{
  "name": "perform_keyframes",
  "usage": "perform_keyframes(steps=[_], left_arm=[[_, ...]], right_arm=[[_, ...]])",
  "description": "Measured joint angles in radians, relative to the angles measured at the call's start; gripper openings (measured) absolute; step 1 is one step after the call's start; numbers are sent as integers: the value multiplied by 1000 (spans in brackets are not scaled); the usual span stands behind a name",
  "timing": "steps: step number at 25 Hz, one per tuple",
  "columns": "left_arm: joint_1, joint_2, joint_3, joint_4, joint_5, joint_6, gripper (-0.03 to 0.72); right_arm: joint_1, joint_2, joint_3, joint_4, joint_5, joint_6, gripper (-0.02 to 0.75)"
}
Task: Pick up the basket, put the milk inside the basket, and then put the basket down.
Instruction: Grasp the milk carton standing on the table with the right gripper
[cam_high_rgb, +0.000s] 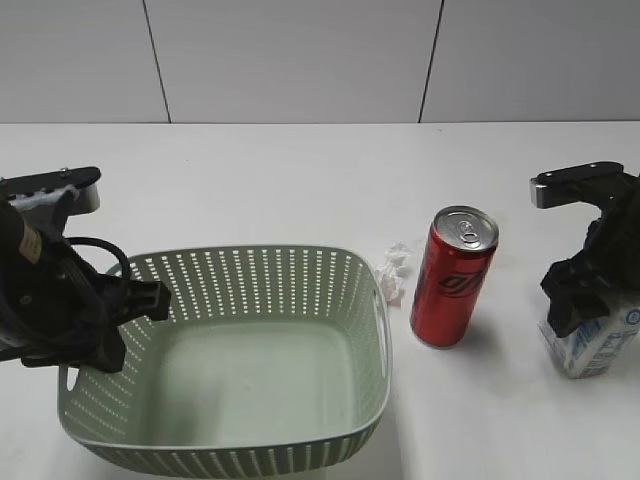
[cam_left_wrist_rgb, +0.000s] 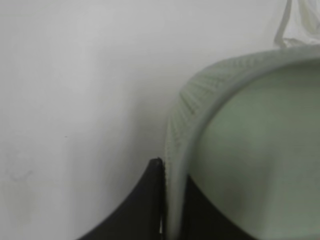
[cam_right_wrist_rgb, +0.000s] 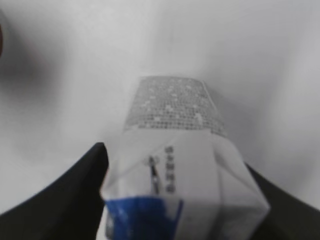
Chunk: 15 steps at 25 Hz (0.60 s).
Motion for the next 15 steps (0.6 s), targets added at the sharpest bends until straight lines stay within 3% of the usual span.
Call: perform_keyframes(steps=[4,15], left_arm=[[0,0,0,0,0,0,4],[0,0,0,0,0,0,4]], right_arm=[[0,0,-2,1,29,9,337],[0,-184,-2,4,126,14,332]])
